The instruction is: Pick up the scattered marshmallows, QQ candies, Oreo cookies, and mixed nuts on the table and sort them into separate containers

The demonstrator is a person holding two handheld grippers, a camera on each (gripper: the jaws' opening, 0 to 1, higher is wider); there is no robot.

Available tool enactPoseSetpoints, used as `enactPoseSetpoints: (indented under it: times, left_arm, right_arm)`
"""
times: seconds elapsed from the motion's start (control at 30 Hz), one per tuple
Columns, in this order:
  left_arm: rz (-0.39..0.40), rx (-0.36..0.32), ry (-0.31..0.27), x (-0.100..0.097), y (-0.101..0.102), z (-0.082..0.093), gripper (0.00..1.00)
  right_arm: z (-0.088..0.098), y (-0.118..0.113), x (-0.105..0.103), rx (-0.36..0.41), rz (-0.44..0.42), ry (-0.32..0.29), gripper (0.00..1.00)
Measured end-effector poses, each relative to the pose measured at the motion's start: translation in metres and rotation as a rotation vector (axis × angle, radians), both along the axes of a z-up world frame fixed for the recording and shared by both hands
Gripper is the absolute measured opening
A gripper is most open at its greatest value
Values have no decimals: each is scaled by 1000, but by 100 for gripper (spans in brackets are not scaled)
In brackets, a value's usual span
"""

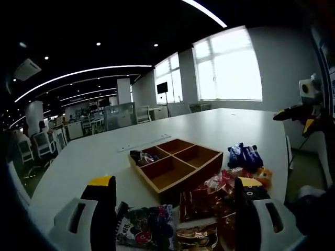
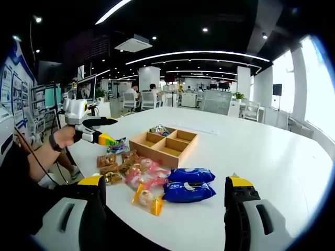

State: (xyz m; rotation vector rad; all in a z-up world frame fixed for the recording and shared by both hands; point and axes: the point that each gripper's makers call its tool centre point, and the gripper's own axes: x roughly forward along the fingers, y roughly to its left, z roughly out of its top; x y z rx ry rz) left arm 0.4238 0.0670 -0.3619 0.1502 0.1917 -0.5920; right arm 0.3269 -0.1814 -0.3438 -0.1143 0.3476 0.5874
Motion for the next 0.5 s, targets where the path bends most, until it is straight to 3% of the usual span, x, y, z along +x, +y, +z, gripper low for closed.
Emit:
enactPoseSetpoints:
  times: [0.5]
  left_arm:
    - [-49, -3, 17, -32, -4, -4, 97]
  right_arm:
    - [-2, -1, -1, 0, 0, 3, 90]
